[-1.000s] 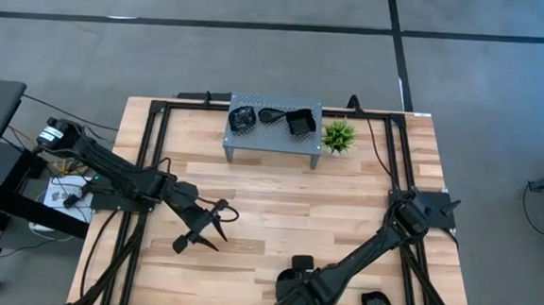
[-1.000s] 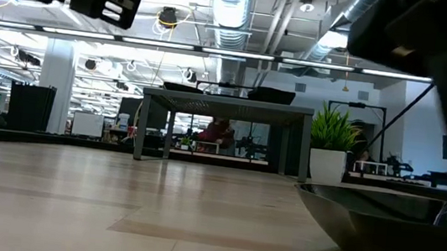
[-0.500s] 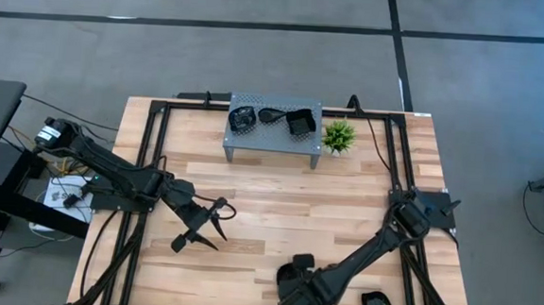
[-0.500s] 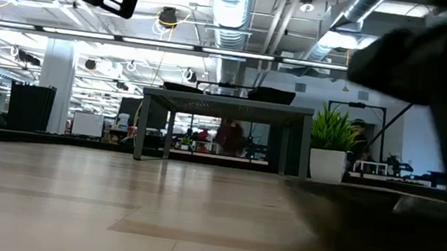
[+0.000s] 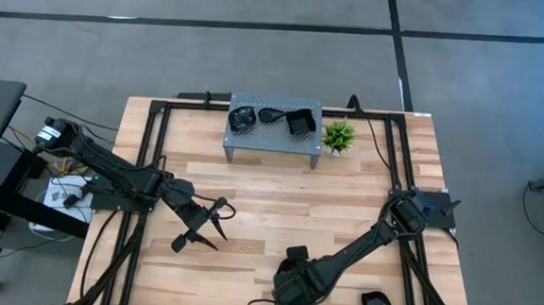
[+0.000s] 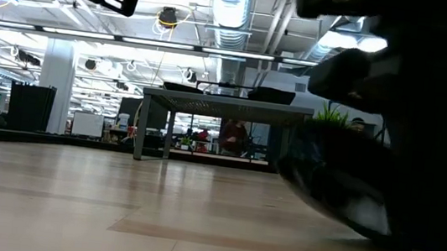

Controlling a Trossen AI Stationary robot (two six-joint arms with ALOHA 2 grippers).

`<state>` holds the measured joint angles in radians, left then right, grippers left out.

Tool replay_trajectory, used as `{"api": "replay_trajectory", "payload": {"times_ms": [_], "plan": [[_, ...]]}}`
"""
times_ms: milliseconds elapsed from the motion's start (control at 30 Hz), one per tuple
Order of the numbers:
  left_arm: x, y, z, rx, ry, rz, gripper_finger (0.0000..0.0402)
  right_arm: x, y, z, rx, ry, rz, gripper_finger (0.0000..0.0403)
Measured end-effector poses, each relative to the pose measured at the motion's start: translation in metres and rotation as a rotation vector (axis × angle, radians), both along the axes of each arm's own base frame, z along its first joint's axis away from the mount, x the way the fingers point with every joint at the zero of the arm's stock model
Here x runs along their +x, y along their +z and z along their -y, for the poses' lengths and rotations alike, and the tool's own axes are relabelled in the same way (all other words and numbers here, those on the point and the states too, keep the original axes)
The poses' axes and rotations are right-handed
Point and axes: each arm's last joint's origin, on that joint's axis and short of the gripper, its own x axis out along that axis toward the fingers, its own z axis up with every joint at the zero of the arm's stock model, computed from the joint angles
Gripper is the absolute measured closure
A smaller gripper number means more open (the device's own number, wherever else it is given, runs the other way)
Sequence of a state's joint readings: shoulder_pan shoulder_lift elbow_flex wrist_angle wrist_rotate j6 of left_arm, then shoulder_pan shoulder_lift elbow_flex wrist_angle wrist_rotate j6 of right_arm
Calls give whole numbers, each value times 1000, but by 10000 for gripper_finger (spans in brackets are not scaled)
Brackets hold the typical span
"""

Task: Pick & Place Mini shaped plates
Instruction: Stack the leaf-shaped plate on top of the leaf-shaped plate on the shelf

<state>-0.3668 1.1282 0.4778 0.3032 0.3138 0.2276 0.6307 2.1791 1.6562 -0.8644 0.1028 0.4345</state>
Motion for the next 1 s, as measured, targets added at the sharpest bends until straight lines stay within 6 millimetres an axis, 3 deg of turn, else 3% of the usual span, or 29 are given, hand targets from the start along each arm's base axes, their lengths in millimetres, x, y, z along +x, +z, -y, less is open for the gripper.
{"api": "replay_trajectory", "payload": {"times_ms": [267,500,667,1000], "plan": [[0,0,1,0,-4,6,247,19,33,-2,32,55,97,401],[1,-1,1,2,-4,2,247,26,32,7,36,45,93,402],[6,-18,12,77,-78,-17,247,28,33,11,48,61,89,402],[30,-56,34,200,-186,155,247,48,37,22,67,86,208,403]]}}
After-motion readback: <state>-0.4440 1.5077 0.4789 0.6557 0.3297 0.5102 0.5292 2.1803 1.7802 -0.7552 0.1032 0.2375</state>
